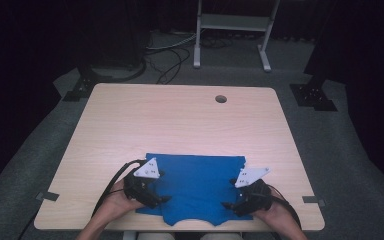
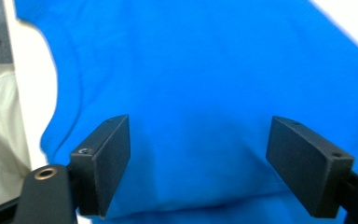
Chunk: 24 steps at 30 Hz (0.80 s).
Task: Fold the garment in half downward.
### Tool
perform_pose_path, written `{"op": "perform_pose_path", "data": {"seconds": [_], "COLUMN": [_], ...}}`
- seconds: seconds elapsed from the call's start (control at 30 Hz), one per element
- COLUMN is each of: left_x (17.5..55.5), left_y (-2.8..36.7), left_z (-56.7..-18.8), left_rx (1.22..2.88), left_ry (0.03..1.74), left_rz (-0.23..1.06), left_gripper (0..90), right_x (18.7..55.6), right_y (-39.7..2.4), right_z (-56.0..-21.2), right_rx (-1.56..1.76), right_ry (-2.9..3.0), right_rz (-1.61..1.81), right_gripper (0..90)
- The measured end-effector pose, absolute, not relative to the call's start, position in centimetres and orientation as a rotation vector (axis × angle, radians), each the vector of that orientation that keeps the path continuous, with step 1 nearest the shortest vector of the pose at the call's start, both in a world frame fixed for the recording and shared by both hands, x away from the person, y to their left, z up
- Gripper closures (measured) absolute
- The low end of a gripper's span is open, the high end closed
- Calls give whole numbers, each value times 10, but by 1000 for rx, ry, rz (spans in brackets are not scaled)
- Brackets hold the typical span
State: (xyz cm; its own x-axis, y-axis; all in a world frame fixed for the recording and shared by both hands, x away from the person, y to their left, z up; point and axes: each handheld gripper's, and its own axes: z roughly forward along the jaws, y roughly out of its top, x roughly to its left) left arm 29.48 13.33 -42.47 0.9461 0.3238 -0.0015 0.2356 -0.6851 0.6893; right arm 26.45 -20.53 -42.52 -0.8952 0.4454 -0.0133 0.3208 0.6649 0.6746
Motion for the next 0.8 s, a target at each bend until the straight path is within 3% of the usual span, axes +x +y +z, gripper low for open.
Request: {"op": "perform_pose_path", "data": {"seconds": [0.57,0.8], "left_x": [280,279], "left_y": [141,137], "left_z": [-437,-428], "left_rx": [2324,2283], "left_ry": [435,432], "left_rz": [142,174], "left_gripper": [170,169], "right_x": [258,264], "right_y": [-223,-228], "right_z": [-441,-429], "right_rx": [599,616], "right_ry": [2691,2701], "right_rz": [1131,1085], "right_gripper": [227,216]}}
